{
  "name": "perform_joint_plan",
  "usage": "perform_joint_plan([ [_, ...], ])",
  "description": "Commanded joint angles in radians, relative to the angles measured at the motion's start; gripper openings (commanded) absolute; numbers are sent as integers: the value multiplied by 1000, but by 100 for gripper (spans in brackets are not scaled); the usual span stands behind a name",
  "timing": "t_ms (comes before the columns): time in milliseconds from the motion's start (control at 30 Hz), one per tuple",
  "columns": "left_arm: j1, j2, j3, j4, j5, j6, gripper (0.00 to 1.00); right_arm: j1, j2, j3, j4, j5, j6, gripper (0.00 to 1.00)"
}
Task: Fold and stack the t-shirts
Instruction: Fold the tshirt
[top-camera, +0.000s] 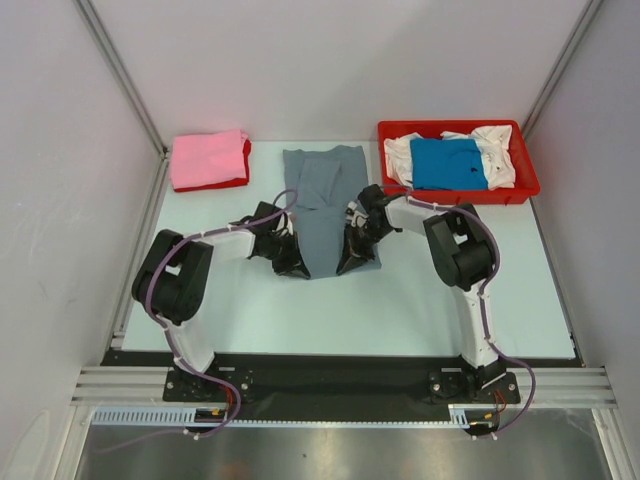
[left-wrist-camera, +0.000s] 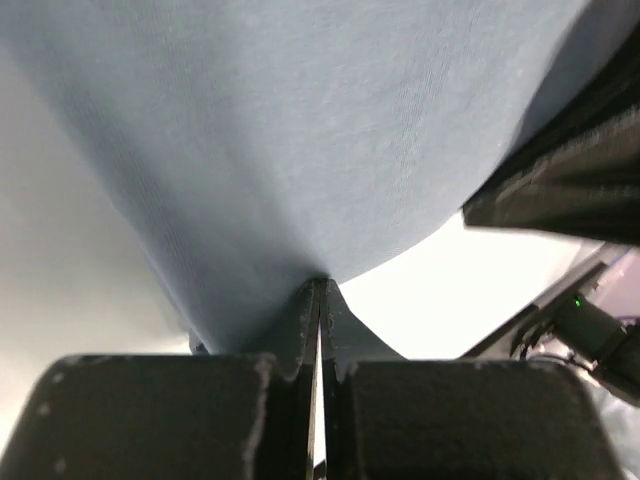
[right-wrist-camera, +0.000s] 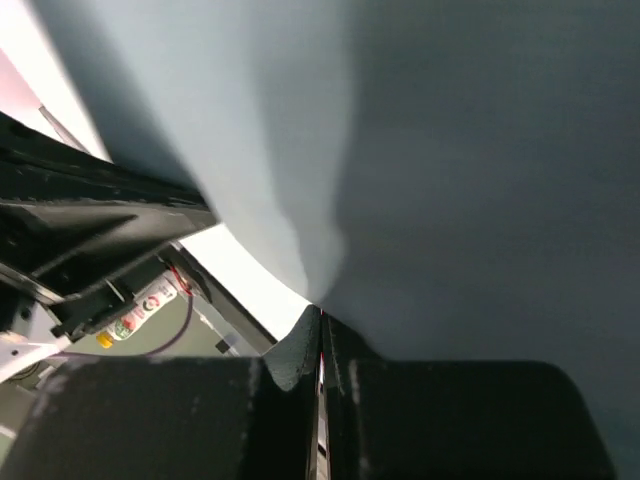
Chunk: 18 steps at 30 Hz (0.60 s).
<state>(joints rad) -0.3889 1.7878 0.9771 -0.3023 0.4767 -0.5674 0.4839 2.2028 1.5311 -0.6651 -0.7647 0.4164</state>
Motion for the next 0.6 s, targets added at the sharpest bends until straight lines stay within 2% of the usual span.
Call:
perform_joint_plan([
  [0, 15, 5, -38, 37, -24, 57, 0, -42, -18, -60, -22, 7, -68, 3],
  [333, 104, -31, -126, 19, -36, 159, 0, -278, -120, -290, -13, 71, -154, 3],
  [567, 116, -145, -170, -61, -4, 216, 3, -424, -227, -330, -82, 120, -221, 3],
])
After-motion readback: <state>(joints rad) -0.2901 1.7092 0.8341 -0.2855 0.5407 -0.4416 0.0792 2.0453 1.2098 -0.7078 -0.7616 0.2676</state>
